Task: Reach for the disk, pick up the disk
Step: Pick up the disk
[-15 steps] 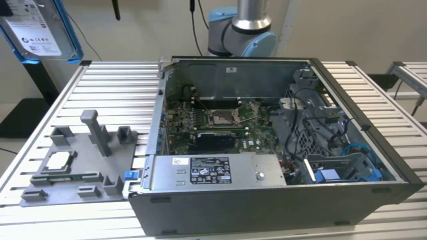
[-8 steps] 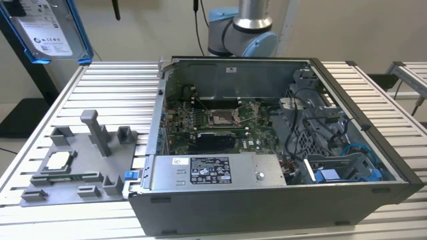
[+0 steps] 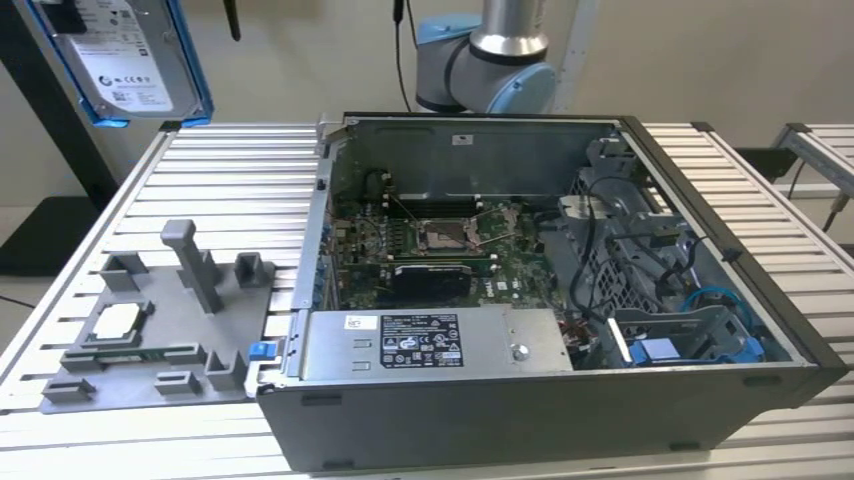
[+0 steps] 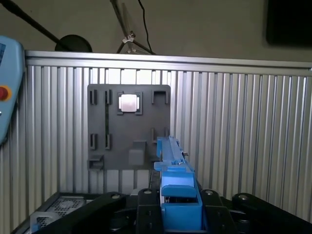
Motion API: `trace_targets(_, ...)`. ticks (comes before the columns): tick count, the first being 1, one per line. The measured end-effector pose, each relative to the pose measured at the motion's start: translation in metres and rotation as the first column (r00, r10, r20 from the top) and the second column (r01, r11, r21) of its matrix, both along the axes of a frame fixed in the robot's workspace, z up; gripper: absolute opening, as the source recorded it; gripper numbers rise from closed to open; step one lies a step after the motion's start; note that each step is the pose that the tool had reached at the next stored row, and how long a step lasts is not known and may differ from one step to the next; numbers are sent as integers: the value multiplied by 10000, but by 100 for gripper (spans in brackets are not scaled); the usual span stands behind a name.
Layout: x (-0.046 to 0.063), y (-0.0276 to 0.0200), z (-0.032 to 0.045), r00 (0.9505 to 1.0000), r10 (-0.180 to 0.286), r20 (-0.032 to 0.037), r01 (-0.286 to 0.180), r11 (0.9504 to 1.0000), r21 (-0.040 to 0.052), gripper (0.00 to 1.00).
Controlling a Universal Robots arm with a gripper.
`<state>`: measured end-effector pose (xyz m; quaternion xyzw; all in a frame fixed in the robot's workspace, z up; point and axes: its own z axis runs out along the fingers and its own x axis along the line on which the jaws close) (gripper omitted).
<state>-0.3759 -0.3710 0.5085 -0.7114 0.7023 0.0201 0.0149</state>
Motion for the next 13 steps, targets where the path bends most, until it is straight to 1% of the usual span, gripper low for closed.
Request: trace_targets(13,363,0,1,10000,0,-2,0,10000,0,0)
